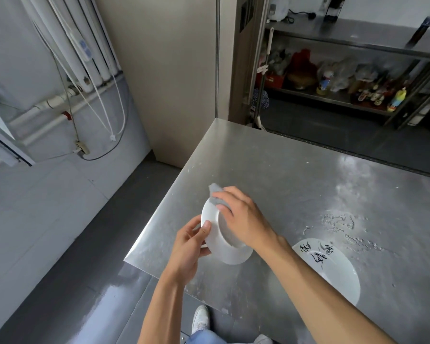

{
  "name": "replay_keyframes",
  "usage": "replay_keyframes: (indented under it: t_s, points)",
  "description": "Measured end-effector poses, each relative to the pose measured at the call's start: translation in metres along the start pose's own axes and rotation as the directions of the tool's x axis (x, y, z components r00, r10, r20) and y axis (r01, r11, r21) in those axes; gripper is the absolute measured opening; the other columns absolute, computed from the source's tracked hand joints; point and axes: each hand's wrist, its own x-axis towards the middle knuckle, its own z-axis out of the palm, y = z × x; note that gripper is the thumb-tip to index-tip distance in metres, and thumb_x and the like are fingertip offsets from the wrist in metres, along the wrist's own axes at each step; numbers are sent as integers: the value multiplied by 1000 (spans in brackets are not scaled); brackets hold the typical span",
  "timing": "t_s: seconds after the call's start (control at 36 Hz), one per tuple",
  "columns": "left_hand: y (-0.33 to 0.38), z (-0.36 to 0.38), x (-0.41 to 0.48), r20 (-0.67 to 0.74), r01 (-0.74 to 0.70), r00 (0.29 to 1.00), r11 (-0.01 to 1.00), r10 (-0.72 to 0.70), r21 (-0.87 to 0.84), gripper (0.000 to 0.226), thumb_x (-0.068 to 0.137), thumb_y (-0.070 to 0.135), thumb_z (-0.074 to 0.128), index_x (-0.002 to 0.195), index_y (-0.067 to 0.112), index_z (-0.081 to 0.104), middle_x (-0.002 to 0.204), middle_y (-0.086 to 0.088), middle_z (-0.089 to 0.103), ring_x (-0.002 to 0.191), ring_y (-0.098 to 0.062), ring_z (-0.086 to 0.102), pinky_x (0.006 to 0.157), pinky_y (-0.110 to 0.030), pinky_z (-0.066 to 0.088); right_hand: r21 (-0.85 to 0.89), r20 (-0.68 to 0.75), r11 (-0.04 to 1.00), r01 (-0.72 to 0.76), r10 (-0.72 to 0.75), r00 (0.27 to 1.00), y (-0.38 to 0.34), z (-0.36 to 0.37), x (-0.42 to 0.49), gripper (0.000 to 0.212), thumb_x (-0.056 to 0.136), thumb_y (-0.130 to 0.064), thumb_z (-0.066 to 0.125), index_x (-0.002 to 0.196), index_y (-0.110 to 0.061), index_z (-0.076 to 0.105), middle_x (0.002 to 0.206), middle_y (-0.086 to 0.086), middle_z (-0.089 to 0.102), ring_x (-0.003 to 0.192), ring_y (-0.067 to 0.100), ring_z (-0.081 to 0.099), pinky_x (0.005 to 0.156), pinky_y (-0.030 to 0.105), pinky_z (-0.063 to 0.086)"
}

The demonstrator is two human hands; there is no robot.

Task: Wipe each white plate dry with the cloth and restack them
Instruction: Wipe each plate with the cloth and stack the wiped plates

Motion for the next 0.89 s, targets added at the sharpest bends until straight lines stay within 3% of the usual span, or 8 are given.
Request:
replay_keyframes:
  t_s: [0.08,0.22,0.42,0.53,0.67,0.89]
  points:
    - [-3,3,1,-66,-9,998,999,6,-43,23,106,33,60,123,25,74,118,-14,76,103,-28,74,78,-34,61,-40,74,995,88,-85,994,-10,11,-2,31,98,-13,57,127,-21,65,130,-2,56,113,22,51,101,30,43]
    - [-11,-1,1,-158,-28,987,968,-12,-250,36,104,31,57,134,13,66,117,-12,76,99,-23,75,77,-33,61,-51,181,983,178,-166,969,-22,24,-10,36,102,-16,52,136,-25,58,141,-8,49,117,16,44,107,31,39]
    - [-15,-10,1,-217,-71,976,930,-9,-359,30,110,28,51,131,12,67,105,-4,73,79,-9,70,73,-25,60,-49,197,979,199,-186,963,-30,32,-11,36,102,-15,55,137,-23,60,138,-5,51,115,19,48,104,35,44]
    - [-14,-14,2,-246,-73,969,916,-30,-395,36,112,30,46,135,7,63,119,-12,73,93,-15,73,79,-26,62,-90,208,962,259,-236,949,-27,34,-17,29,100,-12,57,126,-22,66,135,-4,52,111,20,49,97,38,47]
    - [-14,-18,5,-301,-71,951,892,-76,-447,40,112,29,47,138,2,60,130,-18,70,106,-24,70,88,-30,62,-115,229,950,291,-259,938,-16,32,-28,29,98,-10,60,123,-24,67,140,-3,49,119,20,47,100,38,46]
    - [-17,-23,10,-326,-60,935,845,-139,-531,34,111,26,52,134,5,64,126,-14,75,106,-21,76,77,-27,63,-145,177,950,276,-250,952,10,24,-42,39,90,-1,65,120,-26,66,145,-2,45,130,21,46,103,37,46]
